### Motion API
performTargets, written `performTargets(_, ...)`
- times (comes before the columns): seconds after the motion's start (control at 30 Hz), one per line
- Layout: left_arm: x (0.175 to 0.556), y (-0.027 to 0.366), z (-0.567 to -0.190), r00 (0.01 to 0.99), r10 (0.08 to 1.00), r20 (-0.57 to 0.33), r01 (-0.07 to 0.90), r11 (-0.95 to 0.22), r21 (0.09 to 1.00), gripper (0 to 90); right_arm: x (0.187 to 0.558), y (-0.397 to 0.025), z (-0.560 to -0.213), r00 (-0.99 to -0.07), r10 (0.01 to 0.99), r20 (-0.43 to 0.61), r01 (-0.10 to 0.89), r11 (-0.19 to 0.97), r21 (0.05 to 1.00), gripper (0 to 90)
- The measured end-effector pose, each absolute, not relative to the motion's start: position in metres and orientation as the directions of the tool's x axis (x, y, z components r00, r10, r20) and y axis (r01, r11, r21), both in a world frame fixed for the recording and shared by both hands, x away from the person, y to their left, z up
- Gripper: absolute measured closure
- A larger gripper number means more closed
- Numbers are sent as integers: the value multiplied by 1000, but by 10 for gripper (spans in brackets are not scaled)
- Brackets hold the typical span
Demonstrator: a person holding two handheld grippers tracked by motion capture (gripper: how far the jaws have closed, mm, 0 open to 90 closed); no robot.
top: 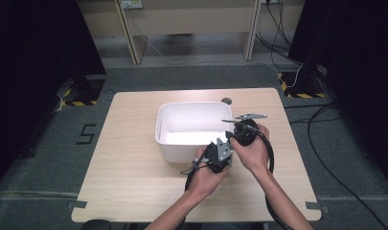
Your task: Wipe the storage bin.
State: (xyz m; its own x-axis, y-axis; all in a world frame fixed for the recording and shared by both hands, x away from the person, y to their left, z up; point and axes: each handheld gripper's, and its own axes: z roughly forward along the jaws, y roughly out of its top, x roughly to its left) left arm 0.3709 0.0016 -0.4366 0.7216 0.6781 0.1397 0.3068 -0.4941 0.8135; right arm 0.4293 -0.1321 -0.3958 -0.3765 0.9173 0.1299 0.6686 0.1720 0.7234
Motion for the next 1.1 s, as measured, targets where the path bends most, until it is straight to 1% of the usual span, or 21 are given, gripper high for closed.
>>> performTargets(0.27,362,10,-434,729,669,146,298,-502,812,809,429,-132,-396,-377,916,138,672,168,721,675)
performTargets(0.33,358,16,-432,731,669,134,302,-494,815,809,429,-132,-396,-375,916,144,674,163,721,672)
performTargets(0.4,354,24,-430,730,668,148,293,-501,814,809,429,-133,-396,-375,915,147,674,161,721,669)
performTargets(0.53,346,44,-428,725,675,136,300,-488,819,809,430,-134,-395,-373,915,152,672,153,725,668)
performTargets(0.63,340,64,-427,719,685,120,312,-471,825,810,430,-134,-393,-370,915,160,671,144,727,666)
performTargets(0.7,336,77,-426,710,693,127,314,-473,823,809,430,-135,-393,-371,915,159,669,145,729,661)
performTargets(0.87,322,123,-427,665,737,122,338,-443,831,809,430,-135,-393,-369,915,163,670,140,729,655)
performTargets(0.93,317,145,-427,634,763,125,351,-428,833,809,431,-136,-393,-368,916,160,669,141,730,655)
performTargets(0.97,314,156,-427,615,781,110,363,-405,839,809,431,-136,-393,-368,916,159,667,141,732,655)
performTargets(1.1,311,200,-422,535,836,123,388,-372,843,809,433,-136,-392,-361,919,156,670,139,729,661)
